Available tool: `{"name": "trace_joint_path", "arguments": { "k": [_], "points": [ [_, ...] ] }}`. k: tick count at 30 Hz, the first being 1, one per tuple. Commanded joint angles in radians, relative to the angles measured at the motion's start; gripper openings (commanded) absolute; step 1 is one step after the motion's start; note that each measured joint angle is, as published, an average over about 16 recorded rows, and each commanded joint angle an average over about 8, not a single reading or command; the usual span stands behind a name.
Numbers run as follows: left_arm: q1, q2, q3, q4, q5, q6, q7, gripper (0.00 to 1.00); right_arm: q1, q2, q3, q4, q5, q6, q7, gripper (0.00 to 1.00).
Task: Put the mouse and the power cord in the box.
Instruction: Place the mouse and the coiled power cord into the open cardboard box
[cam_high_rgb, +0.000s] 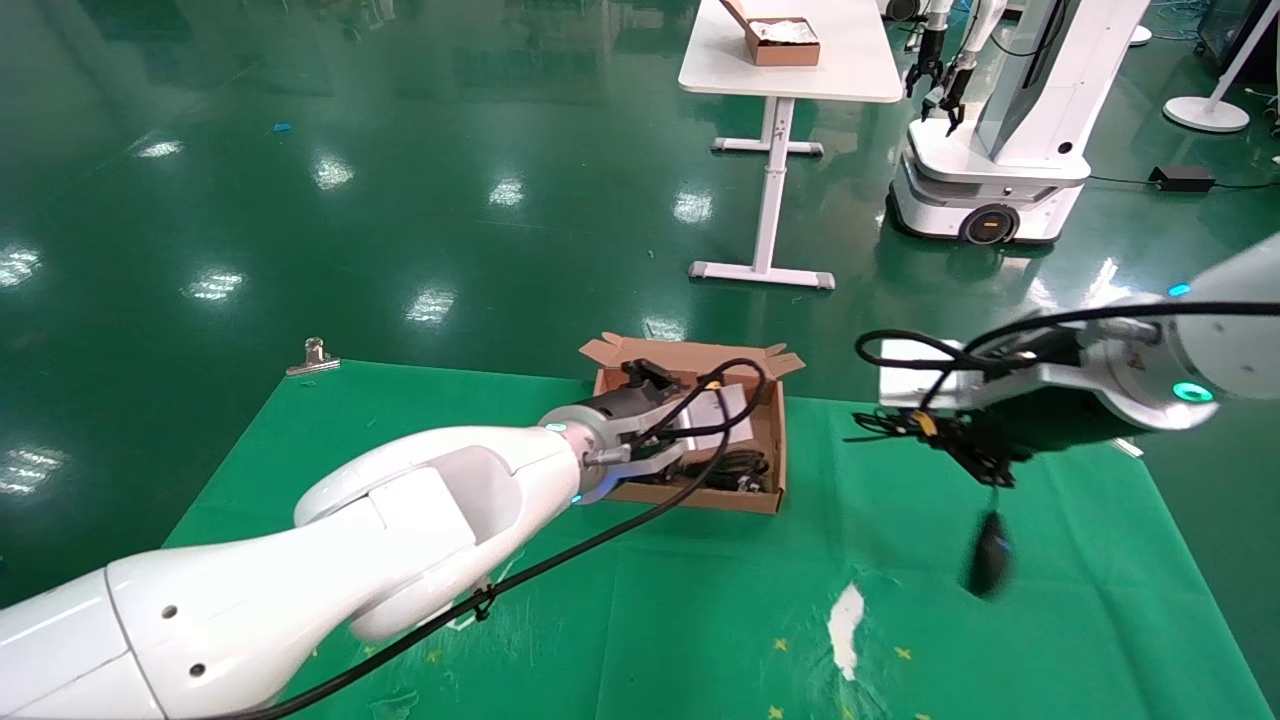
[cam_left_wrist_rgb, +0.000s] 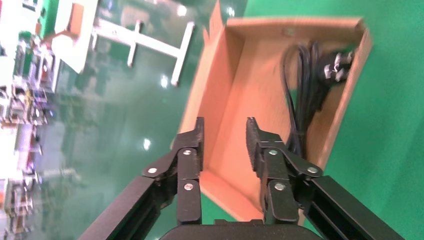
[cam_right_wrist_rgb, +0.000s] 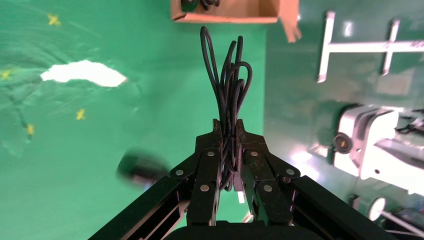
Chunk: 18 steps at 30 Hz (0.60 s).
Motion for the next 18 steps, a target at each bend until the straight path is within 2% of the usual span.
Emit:
{"name": "trace_joint_path", "arguments": {
  "k": [1, 9, 18],
  "points": [
    [-0.006, -0.001, 0.023, 0.001, 0.013, 0.002, -0.032, 1.0, 0.009, -0.01, -0.002, -0.004, -0.004, 0.006, -0.008, 0.0],
    [-0.083, -0.047, -0.006, 0.15, -0.055, 0.071, -0.142, 1.0, 0.058, -0.131, -0.026, -0.17, -0.031, 0.115, -0.162, 0.0],
    [-0.131, -0.2, -0.032, 0.248, -0.18, 0.092, -0.057, 1.0, 0.106, -0.303, -0.043, -0.478, -0.006, 0.271, -0.419, 0.0]
  ]
}}
